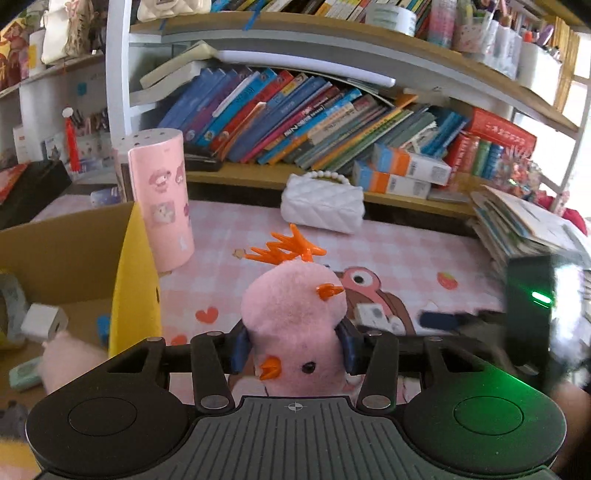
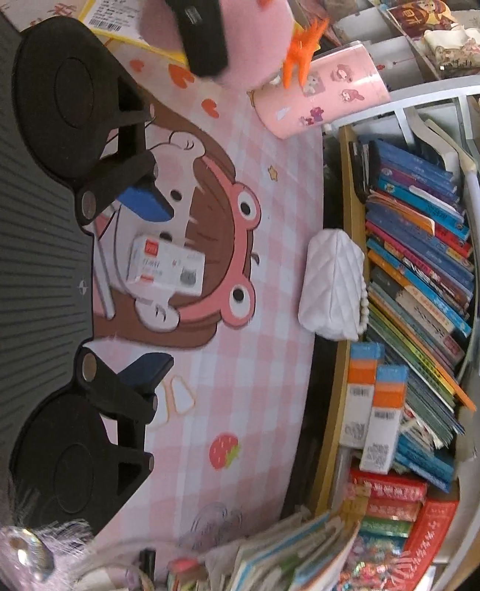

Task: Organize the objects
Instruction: 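Grasp the pink plush chick with the left tool while right grasps the white card box, then carry the plush chick and card box into the yellow box with both tools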

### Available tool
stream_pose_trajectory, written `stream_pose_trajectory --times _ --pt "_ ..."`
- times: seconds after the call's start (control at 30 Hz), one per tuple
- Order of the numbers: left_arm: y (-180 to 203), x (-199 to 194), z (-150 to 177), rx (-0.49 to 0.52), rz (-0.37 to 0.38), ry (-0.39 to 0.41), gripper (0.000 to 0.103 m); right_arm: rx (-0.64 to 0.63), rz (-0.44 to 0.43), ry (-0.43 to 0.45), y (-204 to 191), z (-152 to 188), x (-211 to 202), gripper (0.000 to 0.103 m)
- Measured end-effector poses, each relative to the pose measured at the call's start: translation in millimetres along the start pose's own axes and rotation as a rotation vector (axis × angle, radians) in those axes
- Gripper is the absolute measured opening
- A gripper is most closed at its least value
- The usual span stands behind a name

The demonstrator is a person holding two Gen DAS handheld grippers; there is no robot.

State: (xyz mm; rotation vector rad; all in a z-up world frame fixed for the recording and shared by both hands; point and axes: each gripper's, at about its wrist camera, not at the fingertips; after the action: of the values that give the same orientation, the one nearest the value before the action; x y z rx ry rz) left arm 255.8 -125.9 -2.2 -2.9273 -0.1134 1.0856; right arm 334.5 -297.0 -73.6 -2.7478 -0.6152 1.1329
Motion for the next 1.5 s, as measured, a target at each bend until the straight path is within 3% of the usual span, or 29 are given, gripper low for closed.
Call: stream_pose_trajectory --times 0.17,0.33,0.43,0.67,1.1,1.5 --pt "-8.3 -16.3 12.1 -0.006 0.014 -0.016 0.045 -0.015 0.003 -0.027 -5.5 -3.2 20.0 0.071" --pt "-10.7 -30.3 17.3 0.007 0.009 0.003 0.045 -0.032 0.053 -0.045 -7.5 0.2 26.8 0.052" --pt "-14.5 -36.6 18.7 -0.007 0.005 0.011 0.045 -0.059 0.062 -0.031 -10.3 2.5 26.1 0.029" --pt "-25.1 -51.5 25.4 -0.042 0.014 0.021 0.045 -0.031 0.057 -0.021 -15.7 3.6 10.3 0.028" --pt "-57.4 -94.4 58.9 -0.044 0.094 0.047 0.045 -0.018 0.042 0.041 -66.0 35.4 -96.2 0.028" --pt "-124.6 -129.7 113.3 -0.089 0.038 0.004 0.045 -0.002 0.016 -0.013 -147.1 98.4 -151.2 0.028"
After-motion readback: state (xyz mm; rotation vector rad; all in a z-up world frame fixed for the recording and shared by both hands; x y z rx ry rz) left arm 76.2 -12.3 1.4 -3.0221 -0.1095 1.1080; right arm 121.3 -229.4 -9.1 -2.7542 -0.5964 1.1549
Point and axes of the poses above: each gripper's, at about its wrist camera, not at the fingertips, and x roughly the way its jaws point, y to its right, z to its underside, and after that the axes turned 13 degrees about -z, right-handed
